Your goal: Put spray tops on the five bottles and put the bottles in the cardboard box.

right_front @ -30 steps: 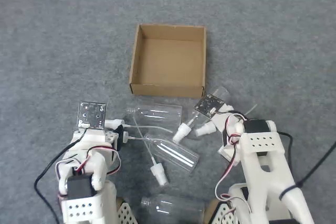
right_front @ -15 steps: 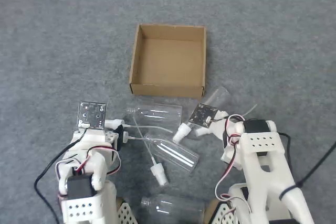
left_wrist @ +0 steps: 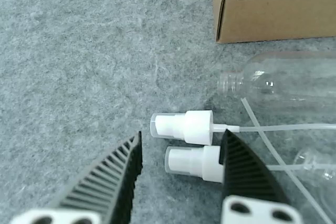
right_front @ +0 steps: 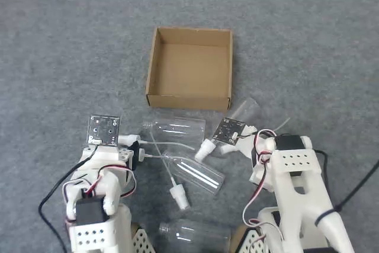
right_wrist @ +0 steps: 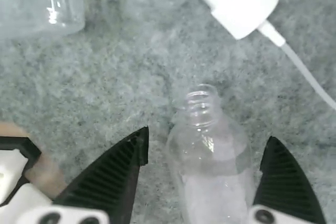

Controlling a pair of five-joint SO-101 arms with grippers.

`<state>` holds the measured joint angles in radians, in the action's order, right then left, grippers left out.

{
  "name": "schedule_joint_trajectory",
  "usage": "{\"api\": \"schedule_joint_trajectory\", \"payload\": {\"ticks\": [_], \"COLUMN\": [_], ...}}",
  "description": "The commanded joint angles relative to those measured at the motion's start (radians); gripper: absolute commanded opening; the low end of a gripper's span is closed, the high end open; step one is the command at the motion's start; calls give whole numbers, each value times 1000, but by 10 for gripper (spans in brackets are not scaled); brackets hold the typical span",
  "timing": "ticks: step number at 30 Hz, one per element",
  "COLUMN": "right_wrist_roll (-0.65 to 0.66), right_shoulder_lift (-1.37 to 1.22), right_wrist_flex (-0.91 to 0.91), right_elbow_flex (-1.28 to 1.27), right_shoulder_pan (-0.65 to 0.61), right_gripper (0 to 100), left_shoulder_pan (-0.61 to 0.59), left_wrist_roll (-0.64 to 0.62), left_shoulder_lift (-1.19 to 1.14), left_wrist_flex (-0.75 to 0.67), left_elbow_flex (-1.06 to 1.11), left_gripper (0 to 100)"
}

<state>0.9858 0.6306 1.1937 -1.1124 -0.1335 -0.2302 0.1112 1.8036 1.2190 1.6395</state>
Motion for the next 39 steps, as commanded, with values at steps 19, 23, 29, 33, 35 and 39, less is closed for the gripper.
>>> {"api": "schedule_joint_trajectory", "payload": {"ticks": [19,23,29,33,35,39], "right_wrist_roll": [15,15,15,15,14,-3], "right_shoulder_lift": [36,36,38,38,38,38], "right_wrist_flex": [7,7,7,7,7,7], "right_elbow_flex": [0,0,2,6,8,31], "right_shoulder_pan": [15,15,15,15,15,13], "right_gripper": [303,234,117,95,95,95], "left_shoulder_pan": [-8,-8,-8,-8,-8,-8], "left_wrist_roll": [-2,-2,-2,-2,-2,-2], "left_shoulder_lift": [18,18,18,18,18,18], "left_wrist_flex": [-34,-34,-34,-34,-34,-34], "left_elbow_flex": [-13,-13,-13,-13,-13,-13], "left_gripper": [225,225,225,225,225,225]}}
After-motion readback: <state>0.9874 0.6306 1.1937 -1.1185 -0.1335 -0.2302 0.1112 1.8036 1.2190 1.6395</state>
